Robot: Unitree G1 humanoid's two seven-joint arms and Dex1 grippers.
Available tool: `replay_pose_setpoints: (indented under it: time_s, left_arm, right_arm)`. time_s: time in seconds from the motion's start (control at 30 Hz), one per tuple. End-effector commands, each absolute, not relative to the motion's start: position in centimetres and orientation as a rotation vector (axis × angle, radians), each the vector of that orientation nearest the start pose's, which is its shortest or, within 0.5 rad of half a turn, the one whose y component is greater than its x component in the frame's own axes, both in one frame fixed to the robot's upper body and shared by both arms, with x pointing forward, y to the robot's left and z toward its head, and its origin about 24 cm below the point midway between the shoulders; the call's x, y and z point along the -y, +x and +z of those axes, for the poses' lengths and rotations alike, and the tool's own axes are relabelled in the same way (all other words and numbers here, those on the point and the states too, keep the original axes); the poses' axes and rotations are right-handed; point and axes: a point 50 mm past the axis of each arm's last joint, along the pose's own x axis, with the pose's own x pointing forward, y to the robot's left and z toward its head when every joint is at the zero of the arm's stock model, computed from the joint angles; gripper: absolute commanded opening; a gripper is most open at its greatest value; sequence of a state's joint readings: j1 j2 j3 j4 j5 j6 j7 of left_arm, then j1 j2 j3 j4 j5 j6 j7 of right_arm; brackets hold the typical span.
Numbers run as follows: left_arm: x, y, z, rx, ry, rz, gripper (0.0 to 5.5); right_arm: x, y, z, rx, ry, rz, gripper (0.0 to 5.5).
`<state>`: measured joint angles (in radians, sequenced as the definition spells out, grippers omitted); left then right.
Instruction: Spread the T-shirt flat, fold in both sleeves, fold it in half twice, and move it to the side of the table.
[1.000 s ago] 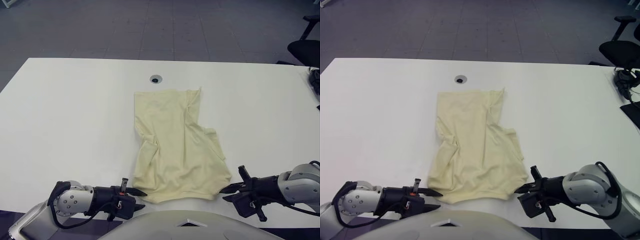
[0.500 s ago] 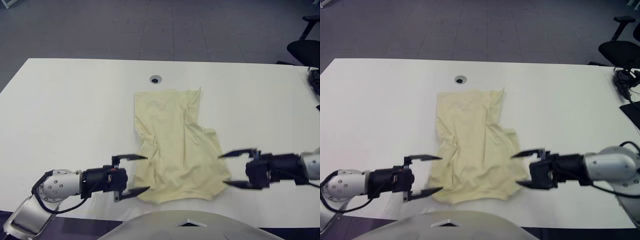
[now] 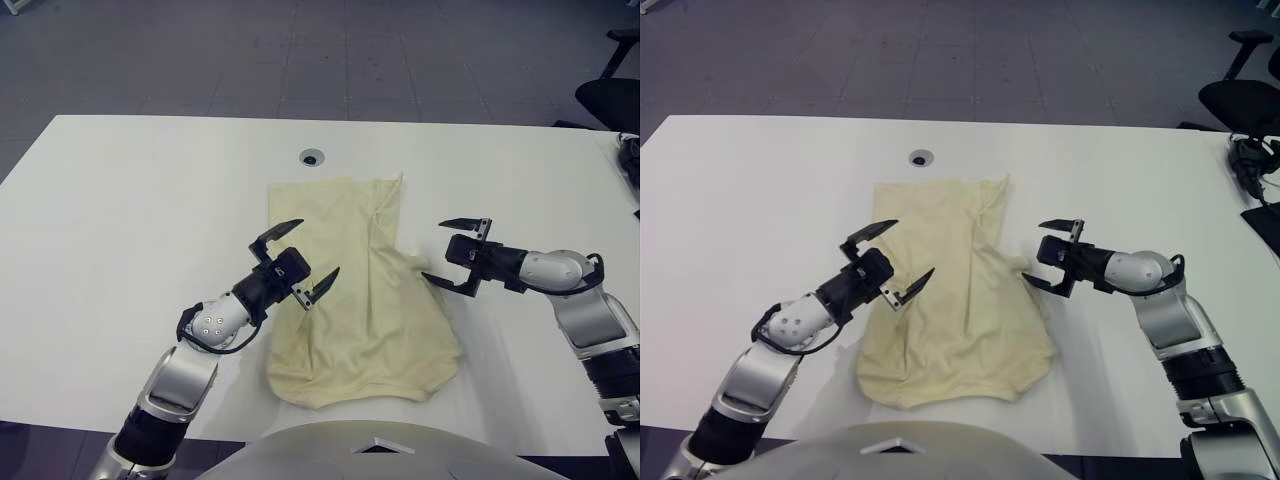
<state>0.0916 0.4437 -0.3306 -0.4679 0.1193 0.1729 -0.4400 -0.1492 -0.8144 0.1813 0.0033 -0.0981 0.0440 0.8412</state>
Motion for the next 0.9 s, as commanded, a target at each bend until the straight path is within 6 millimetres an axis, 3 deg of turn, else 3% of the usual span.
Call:
replay_pose_setpoints:
  time_s: [0.03, 0.27, 0.5, 0.73, 0.9]
  left_arm:
    - [-11.4, 20.3, 7.4, 0.005, 0.568, -0.762, 5.4]
    - [-11.6, 19.9, 6.4, -0.029, 0.615, -0.76, 5.4]
    - [-11.7, 18.4, 4.5, -0.107, 0.695, -0.859, 5.4]
    - [-12.5, 18.5, 3.7, -0.135, 0.751, -0.841, 5.4]
    - [-12.5, 18.2, 3.5, -0.142, 0.759, -0.842, 5.4]
  right_arm:
    - [23.0, 26.3, 7.8, -0.366, -0.892, 0.916, 5.37]
    - [24.1, 26.3, 8.1, -0.385, -0.945, 0.912, 5.37]
    - [26.5, 25.1, 7.7, -0.514, -1.126, 0.996, 5.37]
    - [29.2, 25.2, 9.7, -0.583, -1.236, 1.02, 5.37]
    - [29.0, 26.6, 11.3, -0.492, -1.274, 0.979, 5.37]
